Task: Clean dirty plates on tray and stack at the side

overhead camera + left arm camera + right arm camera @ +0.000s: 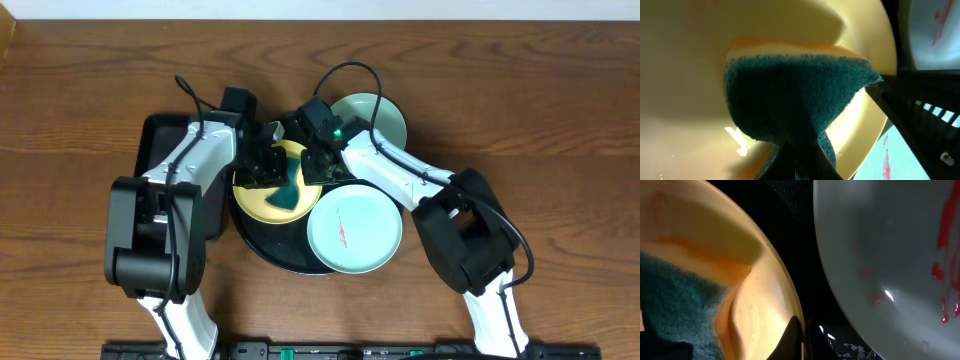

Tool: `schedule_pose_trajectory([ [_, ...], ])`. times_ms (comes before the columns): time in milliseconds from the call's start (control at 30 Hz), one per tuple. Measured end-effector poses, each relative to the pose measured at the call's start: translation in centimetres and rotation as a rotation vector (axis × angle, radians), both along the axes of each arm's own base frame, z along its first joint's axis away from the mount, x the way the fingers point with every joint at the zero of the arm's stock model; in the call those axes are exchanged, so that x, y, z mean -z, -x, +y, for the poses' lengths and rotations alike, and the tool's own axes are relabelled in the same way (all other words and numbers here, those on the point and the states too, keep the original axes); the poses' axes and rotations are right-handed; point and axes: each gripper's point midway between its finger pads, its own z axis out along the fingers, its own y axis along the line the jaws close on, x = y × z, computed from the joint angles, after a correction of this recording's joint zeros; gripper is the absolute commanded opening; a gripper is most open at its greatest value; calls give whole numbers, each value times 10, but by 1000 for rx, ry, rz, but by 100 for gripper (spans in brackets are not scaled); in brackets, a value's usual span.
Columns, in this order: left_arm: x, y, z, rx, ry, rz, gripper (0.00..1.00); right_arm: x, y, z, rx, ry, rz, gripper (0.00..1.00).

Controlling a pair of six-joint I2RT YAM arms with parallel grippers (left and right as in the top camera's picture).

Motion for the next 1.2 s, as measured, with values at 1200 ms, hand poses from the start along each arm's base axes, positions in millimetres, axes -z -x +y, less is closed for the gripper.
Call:
schedule_pose_trajectory([
  [1200,-150,4,172,-513,-564,-232,7,-7,-1,18,-139,-97,-15,1],
])
